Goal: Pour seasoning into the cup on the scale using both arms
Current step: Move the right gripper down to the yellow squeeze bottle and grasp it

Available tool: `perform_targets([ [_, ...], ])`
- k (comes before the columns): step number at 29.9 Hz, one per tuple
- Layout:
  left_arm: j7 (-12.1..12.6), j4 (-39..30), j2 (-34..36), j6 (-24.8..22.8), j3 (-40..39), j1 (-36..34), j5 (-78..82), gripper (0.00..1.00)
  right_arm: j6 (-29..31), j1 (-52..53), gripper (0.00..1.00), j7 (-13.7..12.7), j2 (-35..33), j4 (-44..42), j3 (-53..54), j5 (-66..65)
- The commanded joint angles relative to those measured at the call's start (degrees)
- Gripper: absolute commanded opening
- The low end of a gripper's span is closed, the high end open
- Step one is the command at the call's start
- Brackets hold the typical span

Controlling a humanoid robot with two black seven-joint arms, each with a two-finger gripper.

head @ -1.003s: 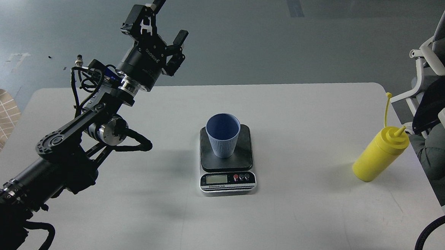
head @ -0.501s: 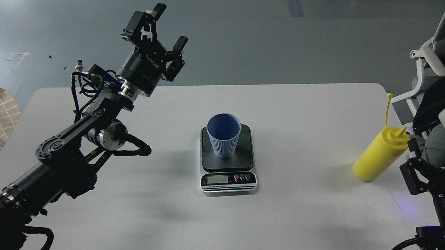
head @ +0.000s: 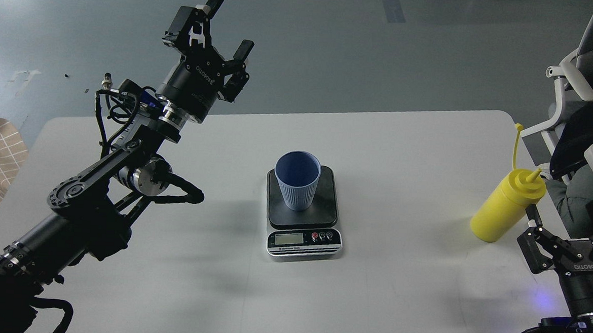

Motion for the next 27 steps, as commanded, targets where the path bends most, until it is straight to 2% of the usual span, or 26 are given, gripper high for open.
perform_targets([
  [1, 0.0, -0.28, -0.28, 0.03, 0.17, -0.11, 0.0, 0.98, -0.01, 1.74, 1.0, 0.08, 0.0, -2.36, -0.9, -1.26],
  [19, 0.0, -0.28, -1.42, -0.06, 0.26, -0.2, 0.08, 0.98, -0.01, 10.19, 1.0, 0.35, 0.0, -13.7, -3.01, -10.14],
  [27, 0.0, -0.28, -1.16, -0.32, 0.34, -0.2, 0.08, 0.99, -0.01, 13.88, 1.0, 1.75, 0.0, -16.96, -3.72, -12.25],
])
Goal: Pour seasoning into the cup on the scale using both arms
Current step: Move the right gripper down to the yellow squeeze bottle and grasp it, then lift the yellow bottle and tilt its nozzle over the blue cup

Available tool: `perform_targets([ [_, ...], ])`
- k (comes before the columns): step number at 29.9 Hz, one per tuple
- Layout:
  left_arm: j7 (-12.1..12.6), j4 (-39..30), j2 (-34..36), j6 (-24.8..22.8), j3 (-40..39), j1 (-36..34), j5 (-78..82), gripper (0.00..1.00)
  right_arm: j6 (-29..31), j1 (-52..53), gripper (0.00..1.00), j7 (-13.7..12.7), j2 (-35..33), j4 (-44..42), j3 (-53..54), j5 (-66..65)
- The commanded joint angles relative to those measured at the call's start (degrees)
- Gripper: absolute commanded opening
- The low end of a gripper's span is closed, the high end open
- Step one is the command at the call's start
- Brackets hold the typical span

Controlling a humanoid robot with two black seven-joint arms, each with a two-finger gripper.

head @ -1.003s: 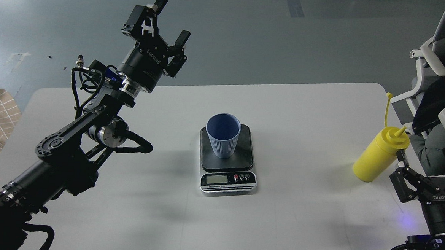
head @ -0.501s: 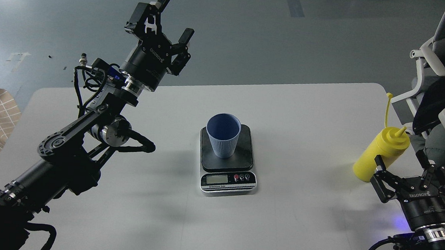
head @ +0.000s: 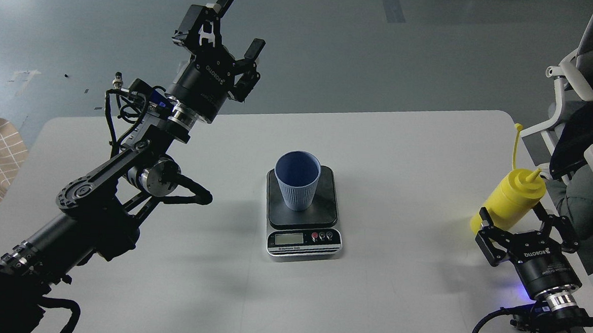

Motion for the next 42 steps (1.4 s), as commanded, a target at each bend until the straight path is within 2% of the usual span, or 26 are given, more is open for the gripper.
perform_targets([
  [1, 0.0, 0.0, 0.05, -0.09, 0.09, 0.04, 0.0, 0.99, 0.01, 1.26, 0.99, 1.07, 0.0, -0.5, -0.07, -1.99],
  [6, 0.0, 0.0, -0.03, -0.09, 0.09, 0.22, 0.0, 0.99, 0.01, 1.44, 0.94, 5.9, 0.0, -0.24, -0.68, -5.25],
  [7, 0.0, 0.0, 0.05, -0.09, 0.09, 0.22, 0.09, 0.98, 0.01, 1.44, 0.86, 7.56, 0.0, -0.15, -0.86, -6.21],
  [8, 0.0, 0.0, 0.14, -0.09, 0.09, 0.3, 0.09, 0.99, 0.01, 1.35, 0.71, 9.49, 0.0, -0.07, -1.03, -7.09],
  [9, 0.0, 0.0, 0.23, -0.09, 0.09, 0.39, 0.09, 0.98, 0.01, 1.35, 0.61, 10.38, 0.0, 0.02, -1.03, -7.89],
  [10, 0.0, 0.0, 0.32, -0.09, 0.09, 0.39, 0.09, 0.98, 0.01, 1.17, 0.36, 12.04, 0.0, 0.37, -1.12, -10.16],
  [12, 0.0, 0.0, 0.41, -0.09, 0.09, 0.39, 0.09, 0.99, 0.01, 1.17, 0.13, 13.81, 0.0, 0.29, -1.12, -13.5],
  [13, 0.0, 0.0, 0.58, -0.09, 0.09, 0.39, 0.09, 0.98, 0.01, 1.26, 0.01, 15.73, 0.0, -0.15, -1.12, -16.74],
  [16, 0.0, -0.09, 0.93, -0.18, 0.09, 0.39, 0.09, 0.98, 0.01, 1.35, 0.0, 18.38, 0.0, -0.59, -1.47, -21.77],
  [19, 0.0, -0.17, 0.93, -0.09, 0.09, 0.39, 0.09, 0.98, 0.01, 1.44, 0.0, 18.74, 0.0, -0.5, -2.18, -22.48],
  [21, 0.0, -0.09, 1.11, -0.09, 0.09, 0.65, 0.09, 0.98, 0.01, 1.17, 0.0, 19.88, 0.0, 0.11, -2.62, -23.97],
  [24, 0.0, -0.17, 1.28, -0.09, -0.09, 0.74, 0.09, 0.98, 0.01, 1.52, 0.0, 19.97, 0.0, 0.72, -2.18, -32.38],
  [28, 0.0, -0.17, 1.9, -0.18, -0.44, 0.48, 0.0, 0.99, 0.01, 3.54, 0.0, 19.62, 0.0, 4.41, -1.91, -38.91],
  [30, 0.0, -0.17, 1.9, -0.18, -0.79, 0.39, 0.09, 0.99, 0.01, 8.01, 0.0, 18.92, -3.84, 6.87, -2.7, -41.37],
  [34, 0.0, -0.26, 1.55, -0.09, -1.14, 0.39, 0.0, 0.98, -1.53, 13.9, 0.0, 17.6, -7.29, 8.55, -4.46, -46.03],
  [36, 0.0, -0.26, 1.46, -0.01, -1.23, 0.39, 0.0, 0.98, -2.94, 19.6, 0.0, 16.9, -8.09, 9.34, -5.34, -51.2],
  [39, 0.0, -0.44, 1.46, -0.01, -1.32, 0.39, 0.0, 0.98, -3.56, 22.26, 0.0, 16.19, -8.17, 9.34, -5.34, -57.35],
  [42, 0.0, -1.05, 1.55, -0.01, -2.11, 0.39, 0.0, 0.99, -3.47, 25.16, 0.0, 15.23, -7.91, 9.43, -6.92, -71.85],
])
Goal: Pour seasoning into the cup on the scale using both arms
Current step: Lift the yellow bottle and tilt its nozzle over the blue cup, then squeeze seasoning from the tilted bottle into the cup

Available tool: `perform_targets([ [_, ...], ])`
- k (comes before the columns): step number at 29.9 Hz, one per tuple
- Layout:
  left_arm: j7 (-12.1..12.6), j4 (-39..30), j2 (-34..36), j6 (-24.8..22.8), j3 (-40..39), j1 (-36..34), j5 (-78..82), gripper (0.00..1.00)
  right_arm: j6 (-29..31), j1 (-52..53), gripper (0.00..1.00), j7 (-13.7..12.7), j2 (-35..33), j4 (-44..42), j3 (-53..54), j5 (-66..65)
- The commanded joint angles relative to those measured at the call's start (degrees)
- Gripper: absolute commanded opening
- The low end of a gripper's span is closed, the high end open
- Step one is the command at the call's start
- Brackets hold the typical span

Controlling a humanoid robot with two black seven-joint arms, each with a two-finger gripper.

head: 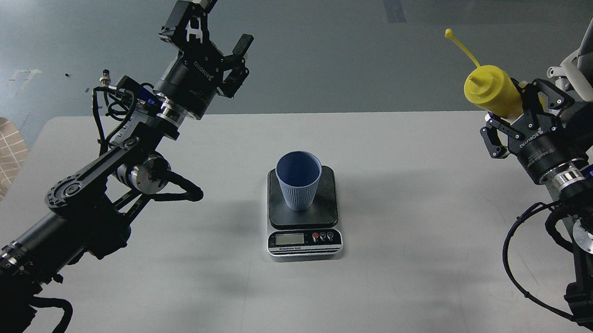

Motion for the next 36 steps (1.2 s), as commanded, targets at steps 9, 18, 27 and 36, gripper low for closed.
perform_targets([
  [9, 0.0, -0.7, 0.52, 0.01, -1.8, 0.47, 0.01, 0.99, -2.4, 3.3, 0.0, 1.24, 3.19, 6.62, -12.83, -39.6],
  [18, 0.0, -1.31, 0.52, 0.01, -2.5, 0.65, 0.0, 0.98, -8.02, 5.94, 0.0, 2.12, 4.95, 11.8, -21.86, -48.91],
  [27, 0.0, -2.45, 1.48, 0.01, -3.47, 1.61, -0.08, 0.98, -11.36, 5.41, 0.0, 4.48, 4.69, 12.33, -30.11, -57.05],
  [36, 0.0, -4.03, 1.66, 0.01, -4.26, 2.84, -0.08, 0.98, -16.37, 5.32, 0.0, 5.64, 4.69, 13.21, -36.63, -59.55],
])
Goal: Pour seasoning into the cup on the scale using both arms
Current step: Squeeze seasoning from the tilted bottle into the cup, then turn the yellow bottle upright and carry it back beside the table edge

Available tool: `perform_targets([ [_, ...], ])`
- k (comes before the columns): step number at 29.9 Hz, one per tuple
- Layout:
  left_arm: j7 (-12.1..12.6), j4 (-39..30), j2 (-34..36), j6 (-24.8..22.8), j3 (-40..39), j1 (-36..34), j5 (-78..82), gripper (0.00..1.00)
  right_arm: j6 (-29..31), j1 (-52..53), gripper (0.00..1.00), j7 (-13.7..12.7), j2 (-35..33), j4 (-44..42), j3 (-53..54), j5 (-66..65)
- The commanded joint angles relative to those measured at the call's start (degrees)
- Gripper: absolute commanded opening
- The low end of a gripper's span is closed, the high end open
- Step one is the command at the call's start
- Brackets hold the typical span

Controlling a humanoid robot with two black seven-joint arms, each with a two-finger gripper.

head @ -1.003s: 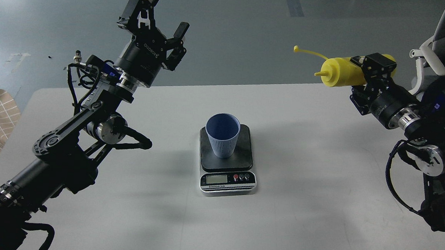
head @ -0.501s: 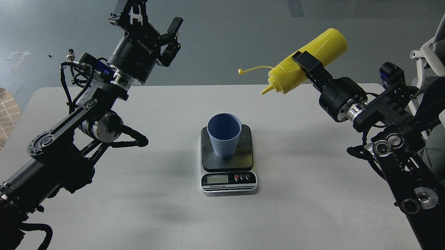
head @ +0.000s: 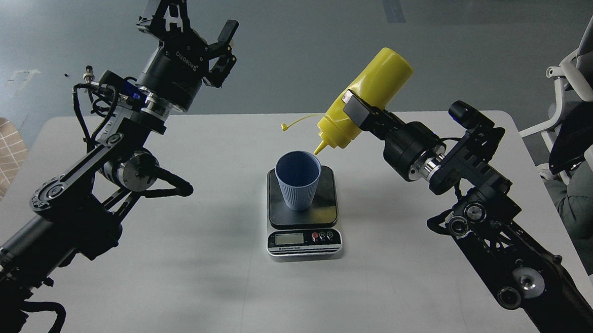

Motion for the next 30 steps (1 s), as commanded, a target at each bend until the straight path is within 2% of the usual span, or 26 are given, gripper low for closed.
perform_targets([
  [1, 0.0, -0.58, 0.07, 0.0, -0.13, 0.45, -0.01, 0.99, -2.05, -0.07, 0.0, 0.18, -0.06, 0.83, -2.51, -0.41],
  [12, 0.0, -1.02, 0.42, 0.0, -0.66, 1.42, -0.01, 0.99, -2.67, -2.27, 0.0, 0.44, -0.15, 3.2, -3.04, -2.43],
  [15, 0.0, -1.37, 0.42, 0.0, -0.66, 1.5, -0.01, 0.98, -2.67, -2.35, 0.0, -0.87, 0.81, 3.46, -1.64, 0.02],
  [17, 0.0, -1.55, 0.42, 0.09, -0.66, 1.51, -0.01, 0.99, -1.62, -3.14, 0.0, -4.2, 3.36, 3.9, 0.73, 8.17],
  [18, 0.0, -1.73, 0.42, 0.26, -0.75, 1.51, -0.01, 0.99, -1.44, -3.58, 0.0, -7.44, 3.36, 4.08, 2.21, 16.21],
  [19, 0.0, -1.73, 0.42, 0.27, -0.75, 1.59, -0.01, 0.98, -1.52, -3.67, 0.0, -9.56, 3.36, 4.08, 3.36, 23.43],
  [22, 0.0, -1.81, 0.42, 0.27, -0.75, 2.12, -0.01, 0.99, -2.14, -3.67, 0.0, -11.07, 3.36, 4.08, 5.91, 34.96],
  [27, 0.0, -2.25, 1.21, 0.18, -0.93, 2.47, -0.01, 0.98, -2.14, -3.59, 0.0, -11.69, 3.36, 4.69, 11.8, 56.93],
  [30, 0.0, -2.52, 1.38, 0.18, -0.92, 2.65, -0.01, 0.98, -2.23, -3.67, 0.0, -12.04, 3.36, 6.01, 14.69, 65.82],
])
